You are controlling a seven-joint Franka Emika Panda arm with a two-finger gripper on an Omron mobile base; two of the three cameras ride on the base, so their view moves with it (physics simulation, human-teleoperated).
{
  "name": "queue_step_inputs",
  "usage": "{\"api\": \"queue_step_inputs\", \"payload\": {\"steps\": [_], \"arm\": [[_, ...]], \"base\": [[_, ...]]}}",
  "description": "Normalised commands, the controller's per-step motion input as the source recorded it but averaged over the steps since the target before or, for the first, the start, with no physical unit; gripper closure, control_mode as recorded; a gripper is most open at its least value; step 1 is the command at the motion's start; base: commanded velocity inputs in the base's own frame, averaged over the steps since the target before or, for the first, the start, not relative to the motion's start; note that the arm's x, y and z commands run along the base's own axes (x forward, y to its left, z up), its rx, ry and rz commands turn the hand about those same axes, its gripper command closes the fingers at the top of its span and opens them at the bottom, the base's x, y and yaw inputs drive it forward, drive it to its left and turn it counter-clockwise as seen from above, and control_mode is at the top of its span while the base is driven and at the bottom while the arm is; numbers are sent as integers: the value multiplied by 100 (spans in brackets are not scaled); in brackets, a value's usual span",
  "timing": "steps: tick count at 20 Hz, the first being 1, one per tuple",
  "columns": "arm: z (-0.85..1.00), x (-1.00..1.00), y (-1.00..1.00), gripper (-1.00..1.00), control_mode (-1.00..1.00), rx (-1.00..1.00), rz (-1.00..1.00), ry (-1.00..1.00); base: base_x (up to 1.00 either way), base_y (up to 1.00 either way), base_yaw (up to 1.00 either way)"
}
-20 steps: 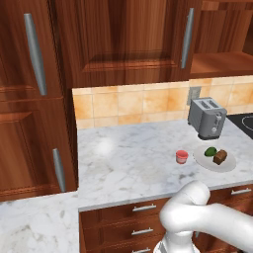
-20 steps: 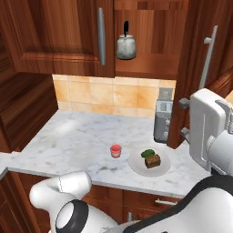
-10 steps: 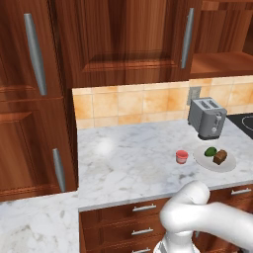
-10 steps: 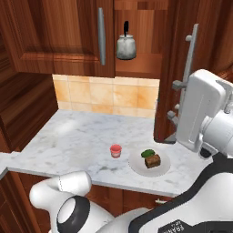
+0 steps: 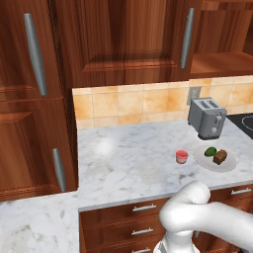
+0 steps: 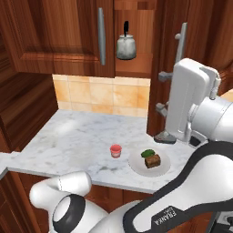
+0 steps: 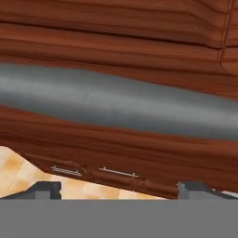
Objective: Pick the avocado and bread from the counter and place them on the plate. Then pick the jam from the cabinet and place it next to the plate. Lastly close the cabinet door.
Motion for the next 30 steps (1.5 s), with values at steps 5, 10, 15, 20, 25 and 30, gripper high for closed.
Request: {"api": "queue_step_inputs", "payload": {"steps": [5, 10, 15, 20, 25, 30], "arm": [[1, 38, 27, -100, -100, 0, 0, 0], [0, 39, 33, -100, -100, 0, -1, 0], [-2, 34, 35, -100, -100, 1, -7, 0], [-8, 30, 32, -100, -100, 4, -9, 0], [-8, 37, 28, -100, -100, 5, -10, 0], [0, 40, 11, -100, -100, 4, -6, 0]], "base": [[0, 0, 0], [0, 0, 0], [0, 0, 0], [0, 0, 0], [0, 0, 0], [0, 0, 0]]}}
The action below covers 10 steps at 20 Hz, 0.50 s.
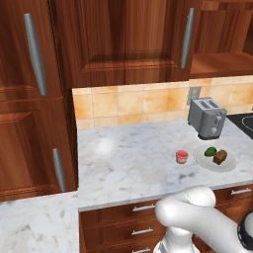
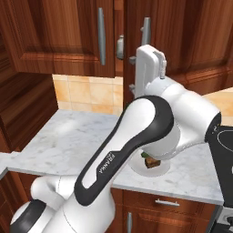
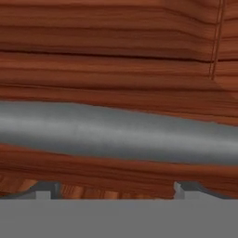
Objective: Pick the avocado and bread from the counter and place them on the plate. Then pick the jam from the cabinet and place it next to the plate. Lastly close the cabinet door.
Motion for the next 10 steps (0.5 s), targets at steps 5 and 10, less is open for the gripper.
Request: {"api": "queue_step_inputs", "payload": {"steps": [5, 10], "arm": [[0, 45, 9, -100, -100, 1, -5, 0], [0, 49, 20, -100, -100, 0, -11, 0]], "base": [[0, 0, 0], [0, 0, 0]]}}
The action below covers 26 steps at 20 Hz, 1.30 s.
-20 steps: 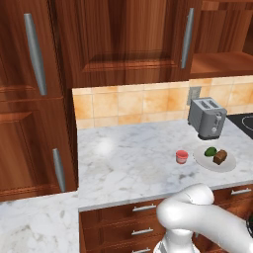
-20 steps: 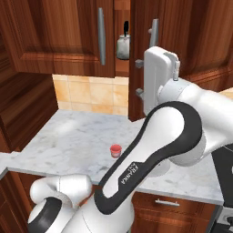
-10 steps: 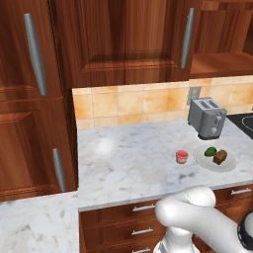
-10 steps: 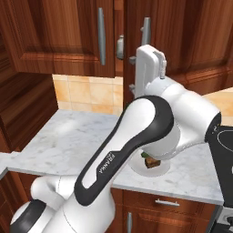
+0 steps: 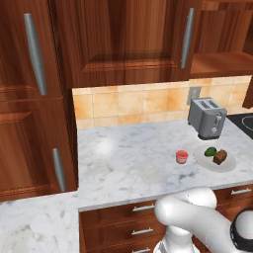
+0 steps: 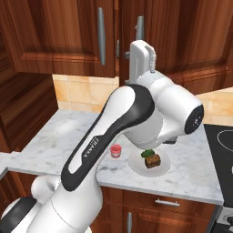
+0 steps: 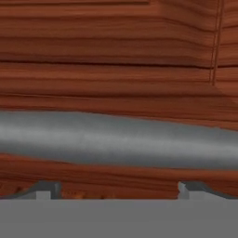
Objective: Pick the avocado and bread from the counter and place them on the plate. Then pick the jam from the cabinet and place it next to the plate. Lastly close the cabinet door.
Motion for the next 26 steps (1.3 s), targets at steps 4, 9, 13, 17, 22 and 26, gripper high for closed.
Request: {"api": "queue_step_inputs", "payload": {"steps": [4, 9, 13, 17, 22, 26], "arm": [[-1, 49, 25, -100, -100, 0, -14, 0], [-7, 56, 27, -100, -100, 0, -13, 0], [-5, 64, 15, -100, -100, 2, -9, 0], [-4, 68, 10, -100, -100, 2, -8, 0], [-5, 69, 15, -100, -100, 1, -9, 0], [-7, 71, 18, -100, -100, 0, -8, 0]], "base": [[0, 0, 0], [0, 0, 0], [0, 0, 0], [0, 0, 0], [0, 0, 0], [0, 0, 0]]}}
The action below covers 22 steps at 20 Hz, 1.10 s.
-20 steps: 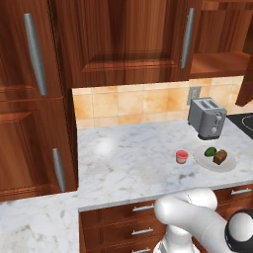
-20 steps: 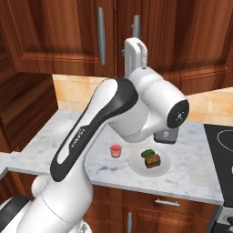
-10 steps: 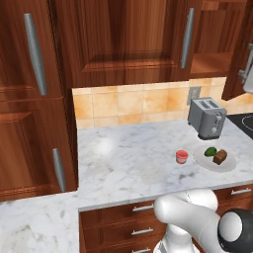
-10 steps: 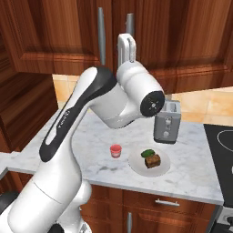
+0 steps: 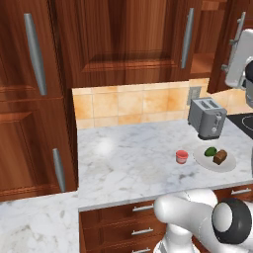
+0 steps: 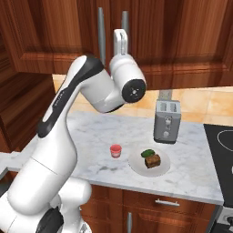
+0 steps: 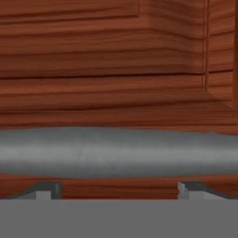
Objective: Pick the avocado and bread from the counter and place them on the plate. Then pick the jam from the cabinet and place it next to the plate. Lastly close the cabinet door.
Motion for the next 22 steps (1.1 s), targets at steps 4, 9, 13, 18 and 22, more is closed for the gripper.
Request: {"api": "queue_step_inputs", "payload": {"steps": [4, 9, 13, 18, 22], "arm": [[-8, 70, 23, -100, -100, 0, -9, 0], [-9, 65, 28, -100, -100, 0, -13, 0], [-9, 67, 28, -100, -100, -1, -13, 0], [-9, 68, 23, -100, -100, -2, -14, 0], [-7, 67, 13, -100, -100, 0, -11, 2]], "base": [[0, 0, 0], [0, 0, 0], [0, 0, 0], [0, 0, 0], [0, 0, 0]]}}
